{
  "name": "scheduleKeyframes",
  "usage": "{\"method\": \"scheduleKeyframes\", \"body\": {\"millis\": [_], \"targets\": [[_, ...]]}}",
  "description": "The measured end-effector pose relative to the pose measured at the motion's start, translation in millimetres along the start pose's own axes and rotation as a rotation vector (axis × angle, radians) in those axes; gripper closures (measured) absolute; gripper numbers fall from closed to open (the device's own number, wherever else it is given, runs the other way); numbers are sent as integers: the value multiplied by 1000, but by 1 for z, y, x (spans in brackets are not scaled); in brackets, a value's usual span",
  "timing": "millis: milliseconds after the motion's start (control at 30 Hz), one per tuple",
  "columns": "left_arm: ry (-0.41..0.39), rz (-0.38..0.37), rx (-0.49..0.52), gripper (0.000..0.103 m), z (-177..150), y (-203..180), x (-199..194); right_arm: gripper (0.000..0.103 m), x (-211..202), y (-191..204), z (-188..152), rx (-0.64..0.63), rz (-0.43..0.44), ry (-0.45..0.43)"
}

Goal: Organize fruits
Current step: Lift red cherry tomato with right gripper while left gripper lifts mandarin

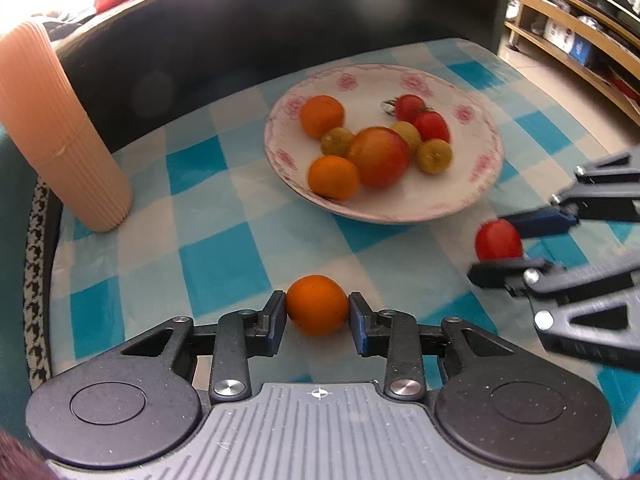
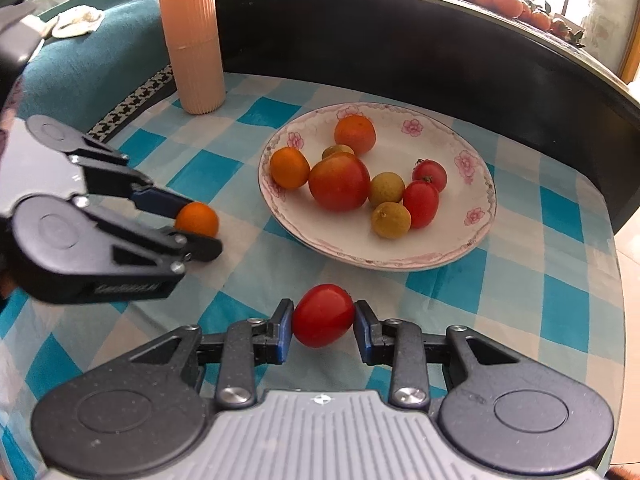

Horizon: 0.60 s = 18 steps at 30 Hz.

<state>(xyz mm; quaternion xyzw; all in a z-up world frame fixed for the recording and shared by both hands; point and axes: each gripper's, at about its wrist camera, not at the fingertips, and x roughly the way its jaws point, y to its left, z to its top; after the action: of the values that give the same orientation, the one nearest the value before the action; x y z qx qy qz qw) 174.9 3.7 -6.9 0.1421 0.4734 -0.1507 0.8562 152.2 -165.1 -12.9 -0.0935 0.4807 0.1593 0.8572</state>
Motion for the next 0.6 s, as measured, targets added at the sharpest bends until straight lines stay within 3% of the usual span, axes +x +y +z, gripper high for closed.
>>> {"method": "scheduleKeyframes", "body": {"millis": [600], "targets": [[36,-56,61,62,-56,-47,-43,55,-32,21,-57,-55,24,30]]}}
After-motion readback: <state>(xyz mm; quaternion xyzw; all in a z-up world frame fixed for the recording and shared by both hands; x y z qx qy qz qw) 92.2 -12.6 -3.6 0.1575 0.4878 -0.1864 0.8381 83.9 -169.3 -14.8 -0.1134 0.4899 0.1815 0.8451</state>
